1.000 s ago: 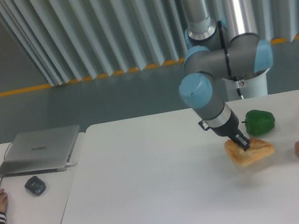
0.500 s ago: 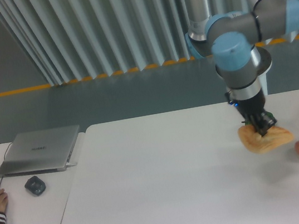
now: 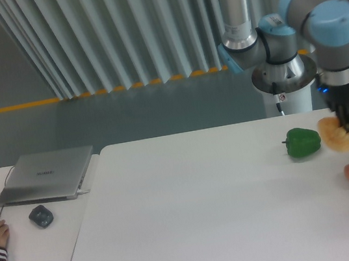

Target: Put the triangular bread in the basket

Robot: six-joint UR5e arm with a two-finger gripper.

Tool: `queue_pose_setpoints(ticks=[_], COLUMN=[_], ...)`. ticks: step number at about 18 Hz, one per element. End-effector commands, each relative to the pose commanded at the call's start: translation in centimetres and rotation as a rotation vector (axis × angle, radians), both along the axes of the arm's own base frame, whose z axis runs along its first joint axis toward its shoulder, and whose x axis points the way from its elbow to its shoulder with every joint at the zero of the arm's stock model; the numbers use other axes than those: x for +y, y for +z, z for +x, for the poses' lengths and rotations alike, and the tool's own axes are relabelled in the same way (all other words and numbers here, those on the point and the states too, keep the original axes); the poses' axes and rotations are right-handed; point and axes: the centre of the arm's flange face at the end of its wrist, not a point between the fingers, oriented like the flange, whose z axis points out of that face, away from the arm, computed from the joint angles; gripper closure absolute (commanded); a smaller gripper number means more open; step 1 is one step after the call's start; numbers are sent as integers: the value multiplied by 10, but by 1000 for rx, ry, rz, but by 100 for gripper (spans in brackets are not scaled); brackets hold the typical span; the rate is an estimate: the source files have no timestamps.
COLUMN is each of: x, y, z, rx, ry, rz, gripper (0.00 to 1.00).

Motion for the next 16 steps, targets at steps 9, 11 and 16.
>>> queue_pose_setpoints(ticks=[9, 11, 16], x=[-104, -132, -150], y=[-6, -11, -6], z=[-69, -83, -102], rx=[-65, -81, -35], ry=[-146, -226, -325], rz=[2, -12, -77], gripper=[88, 87, 85])
